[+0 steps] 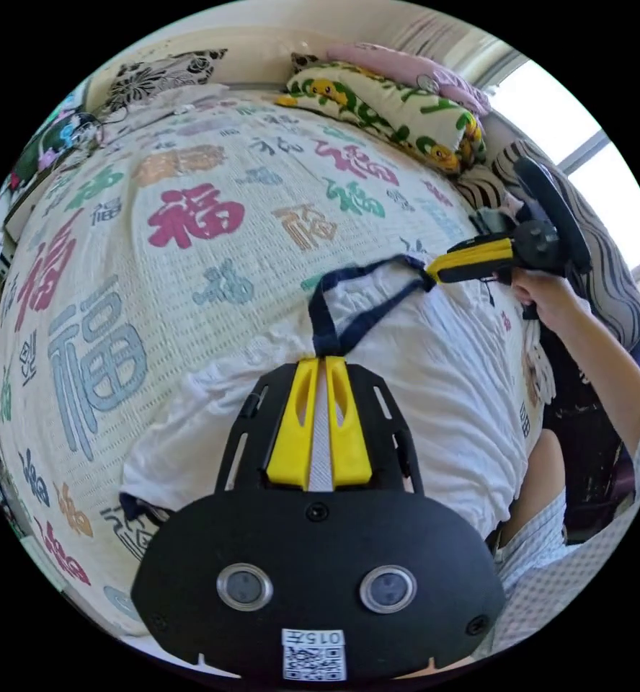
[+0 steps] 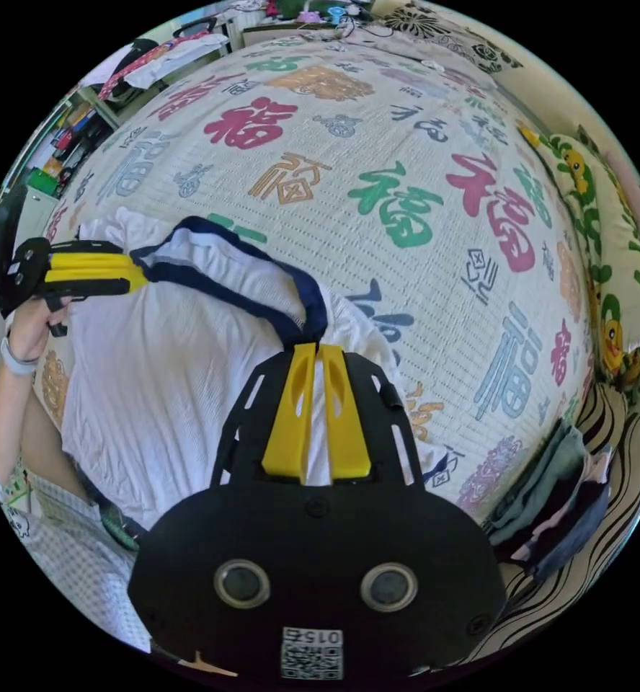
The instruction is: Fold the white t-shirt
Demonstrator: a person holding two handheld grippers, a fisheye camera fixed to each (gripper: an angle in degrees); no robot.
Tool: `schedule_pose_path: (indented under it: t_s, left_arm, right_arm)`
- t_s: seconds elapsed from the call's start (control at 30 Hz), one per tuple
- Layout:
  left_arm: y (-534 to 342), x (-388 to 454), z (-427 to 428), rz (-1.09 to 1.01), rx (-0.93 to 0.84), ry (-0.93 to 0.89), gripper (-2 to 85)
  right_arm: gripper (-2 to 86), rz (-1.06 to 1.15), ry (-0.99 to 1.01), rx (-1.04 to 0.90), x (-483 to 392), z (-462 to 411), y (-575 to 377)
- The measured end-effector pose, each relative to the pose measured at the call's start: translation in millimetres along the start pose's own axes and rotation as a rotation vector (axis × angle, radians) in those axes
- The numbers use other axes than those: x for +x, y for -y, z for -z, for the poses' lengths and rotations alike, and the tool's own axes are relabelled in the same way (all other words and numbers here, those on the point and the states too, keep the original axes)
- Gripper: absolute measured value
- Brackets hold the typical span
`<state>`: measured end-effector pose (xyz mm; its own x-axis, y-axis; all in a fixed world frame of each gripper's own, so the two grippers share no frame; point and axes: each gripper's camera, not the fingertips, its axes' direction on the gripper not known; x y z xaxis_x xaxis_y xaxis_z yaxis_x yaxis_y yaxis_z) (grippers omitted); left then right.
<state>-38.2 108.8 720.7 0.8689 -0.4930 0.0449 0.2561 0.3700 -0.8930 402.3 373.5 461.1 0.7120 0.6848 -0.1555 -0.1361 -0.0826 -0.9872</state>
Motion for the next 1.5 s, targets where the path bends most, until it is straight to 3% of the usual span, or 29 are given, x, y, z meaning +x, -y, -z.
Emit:
schedule_pose_path:
  t_s: [0.07, 0.23, 0.47, 0.63, 0.77, 0.87, 1.03, 1.27, 1.37, 1.5]
  left_arm:
    - [12, -12, 22, 0.080, 0.114, 0.010, 0.4]
    - [17, -20, 45, 0.161, 0.137, 0.134, 0.7]
    - [-72, 21, 80, 0.092, 0.205, -0.017, 3.8]
    - [-169, 48, 108, 0.213, 0.102, -0.016, 6.4]
    - [-242, 67, 136, 0.353, -0.004, 0.020, 6.9]
    - [-276, 80, 149, 0.393, -0.084, 0.012, 7.7]
    - [-292, 118, 160, 0.287, -0.188, 0.008, 8.6]
    - [-287, 194, 164, -0.037, -0.189, 0.138, 8.4]
    - [-287, 197, 142, -0.025, -0.297, 0.203, 7.7]
    - [-292, 192, 162, 0.064, -0.273, 0.139, 2.8]
  right_arm:
    - [-0.2, -0.046, -0.027, 0.074, 11, 8, 3]
    - [0.2, -0.173, 0.008, 0.173, 60, 23, -7]
    - [6.0, -0.209, 0.157, 0.183, 113, 2, -116]
    - [5.1, -0.254, 0.175, 0.041, 133, -51, -196]
    - [2.7, -0.334, 0.171, 0.098, 153, -61, -222]
    - [3.1, -0.402, 0.281, 0.183, 162, -55, -254]
    - [7.9, -0.232, 0.492, 0.152, 114, -51, -340]
    - [8.9, -0.297, 0.451, 0.050, 70, -92, -434]
    - [9.3, -0.331, 0.508, -0.040, 71, -121, -443]
    - [5.4, -0.357, 0.469, -0.097, 81, -146, -446]
